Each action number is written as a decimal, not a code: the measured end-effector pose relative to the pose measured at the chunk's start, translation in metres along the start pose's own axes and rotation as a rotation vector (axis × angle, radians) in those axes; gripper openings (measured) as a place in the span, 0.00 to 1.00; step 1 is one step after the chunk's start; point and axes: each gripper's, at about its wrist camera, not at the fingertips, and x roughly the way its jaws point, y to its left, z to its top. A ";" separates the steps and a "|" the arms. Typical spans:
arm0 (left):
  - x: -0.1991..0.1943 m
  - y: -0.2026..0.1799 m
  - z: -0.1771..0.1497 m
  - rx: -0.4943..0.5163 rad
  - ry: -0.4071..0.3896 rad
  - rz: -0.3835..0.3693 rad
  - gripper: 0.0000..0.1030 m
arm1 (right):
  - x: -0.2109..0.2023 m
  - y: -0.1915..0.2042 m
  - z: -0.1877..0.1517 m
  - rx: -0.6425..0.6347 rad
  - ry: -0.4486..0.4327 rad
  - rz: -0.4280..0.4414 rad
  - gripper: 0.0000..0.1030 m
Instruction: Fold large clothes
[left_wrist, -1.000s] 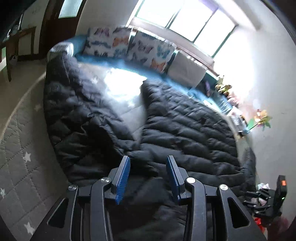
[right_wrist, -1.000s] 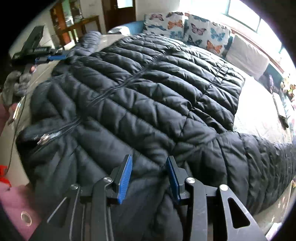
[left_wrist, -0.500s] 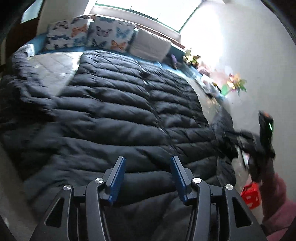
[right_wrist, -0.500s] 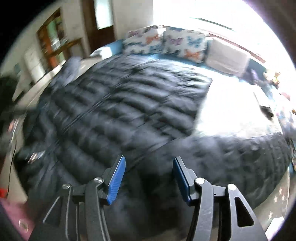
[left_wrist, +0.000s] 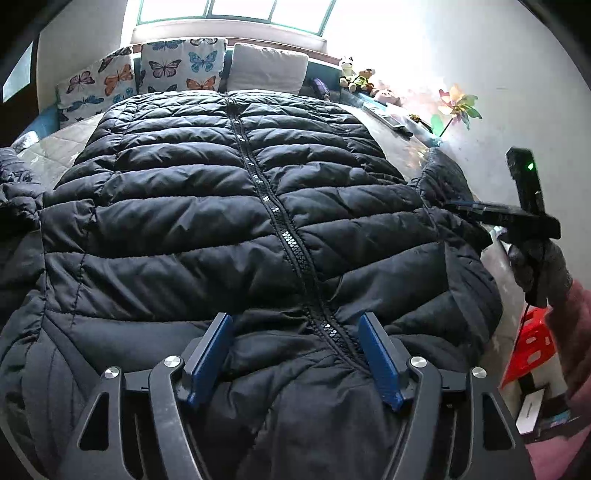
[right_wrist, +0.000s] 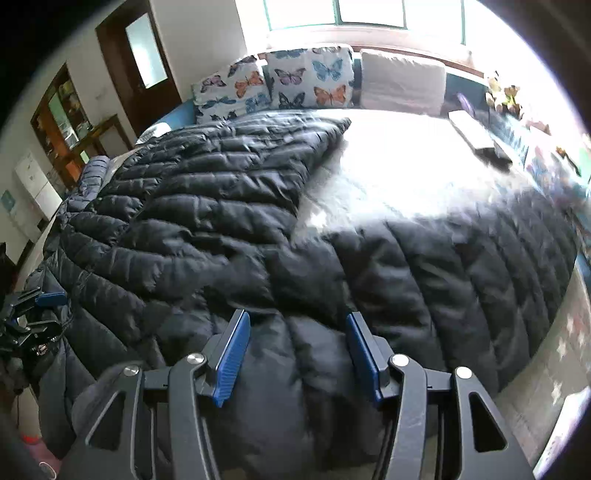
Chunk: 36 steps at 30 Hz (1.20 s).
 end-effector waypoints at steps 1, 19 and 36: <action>0.000 -0.001 0.000 -0.001 -0.002 0.005 0.72 | 0.004 -0.002 -0.003 0.010 -0.002 0.005 0.59; -0.025 0.009 0.001 -0.036 -0.001 -0.017 0.72 | -0.033 0.142 -0.011 -0.236 -0.085 0.169 0.59; -0.097 0.273 0.078 -0.412 -0.157 0.274 0.71 | 0.016 0.183 -0.022 -0.331 0.057 0.207 0.70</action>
